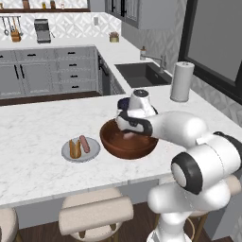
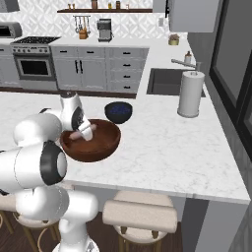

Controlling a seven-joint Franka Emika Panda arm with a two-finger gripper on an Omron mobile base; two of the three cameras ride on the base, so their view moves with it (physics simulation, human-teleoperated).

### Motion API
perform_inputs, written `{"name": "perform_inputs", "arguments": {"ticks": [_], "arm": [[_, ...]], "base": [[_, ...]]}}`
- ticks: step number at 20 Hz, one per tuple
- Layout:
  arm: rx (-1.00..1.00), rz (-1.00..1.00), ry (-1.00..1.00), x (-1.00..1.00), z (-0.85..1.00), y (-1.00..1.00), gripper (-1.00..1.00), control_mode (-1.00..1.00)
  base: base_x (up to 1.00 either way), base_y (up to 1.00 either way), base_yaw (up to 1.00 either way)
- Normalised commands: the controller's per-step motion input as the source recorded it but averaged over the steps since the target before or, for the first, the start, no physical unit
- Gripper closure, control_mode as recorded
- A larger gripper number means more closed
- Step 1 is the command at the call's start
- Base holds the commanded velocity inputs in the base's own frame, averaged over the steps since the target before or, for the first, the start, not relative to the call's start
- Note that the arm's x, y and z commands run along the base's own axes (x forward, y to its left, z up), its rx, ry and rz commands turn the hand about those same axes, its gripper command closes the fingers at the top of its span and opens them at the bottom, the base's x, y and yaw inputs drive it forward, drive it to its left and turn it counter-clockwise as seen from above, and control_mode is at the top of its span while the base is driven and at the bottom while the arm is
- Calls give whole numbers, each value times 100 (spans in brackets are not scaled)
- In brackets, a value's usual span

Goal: Place one bun and one sausage from the bowl on each plate.

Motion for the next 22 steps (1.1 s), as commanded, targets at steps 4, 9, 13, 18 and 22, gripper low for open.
{"name": "perform_inputs", "arguments": {"ticks": [4,9,13,18,22], "arm": [[-5,9,-2,-25,-6,13,100,100],[0,0,0,0,0,0,100,100],[0,0,0,0,0,0,100,100],[0,0,0,0,0,0,100,100],[0,0,0,0,0,0,100,100]], "base": [[-74,72,24],[-28,100,12],[11,100,0],[56,100,0],[88,88,-6]]}}
